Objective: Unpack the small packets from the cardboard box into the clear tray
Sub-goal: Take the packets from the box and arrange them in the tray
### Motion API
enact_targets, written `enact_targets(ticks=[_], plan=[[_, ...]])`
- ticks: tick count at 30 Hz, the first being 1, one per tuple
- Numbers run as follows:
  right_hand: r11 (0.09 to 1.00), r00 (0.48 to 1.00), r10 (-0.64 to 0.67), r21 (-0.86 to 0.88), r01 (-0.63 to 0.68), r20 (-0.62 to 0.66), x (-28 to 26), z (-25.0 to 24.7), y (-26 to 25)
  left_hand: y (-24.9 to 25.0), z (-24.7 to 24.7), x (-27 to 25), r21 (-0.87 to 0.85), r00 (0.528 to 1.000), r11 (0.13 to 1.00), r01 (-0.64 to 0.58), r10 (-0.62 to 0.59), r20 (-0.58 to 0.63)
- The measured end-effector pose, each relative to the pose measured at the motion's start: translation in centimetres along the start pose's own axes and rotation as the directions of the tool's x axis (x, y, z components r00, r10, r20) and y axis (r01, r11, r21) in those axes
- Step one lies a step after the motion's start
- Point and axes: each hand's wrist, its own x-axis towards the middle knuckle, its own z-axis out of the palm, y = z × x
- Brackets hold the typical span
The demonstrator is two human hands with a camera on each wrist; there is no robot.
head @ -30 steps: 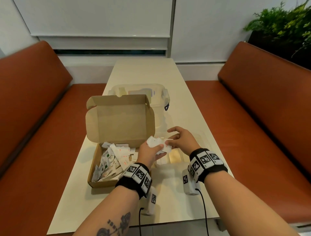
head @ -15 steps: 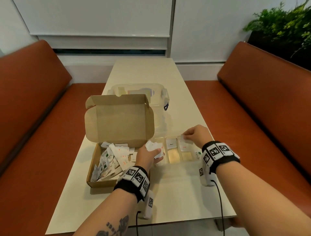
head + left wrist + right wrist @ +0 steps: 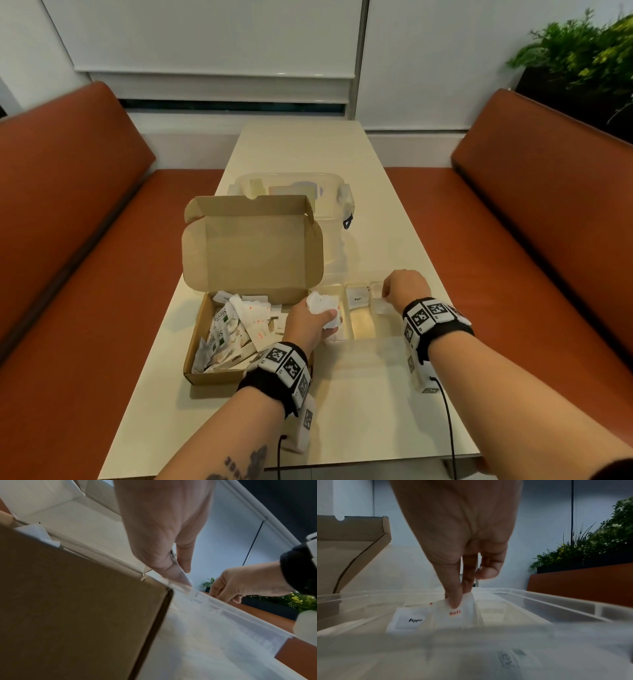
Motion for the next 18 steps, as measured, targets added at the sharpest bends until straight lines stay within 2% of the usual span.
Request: enact_targets(ticks=[7, 18], plan=[[1.0, 0.996, 0.03, 0.007, -0.031, 0.082, 0.31, 0.6, -0.23, -0.22, -0.14, 0.34, 0.03, 1.0, 1.0, -0.004, 0.004, 0.006], [0.993, 0.988, -0.039, -0.104, 0.054, 0.147, 0.49, 0.81, -0.24, -0.46, -0.19, 0.61, 0.054, 1.0, 0.998, -0.015, 0.016, -0.006]])
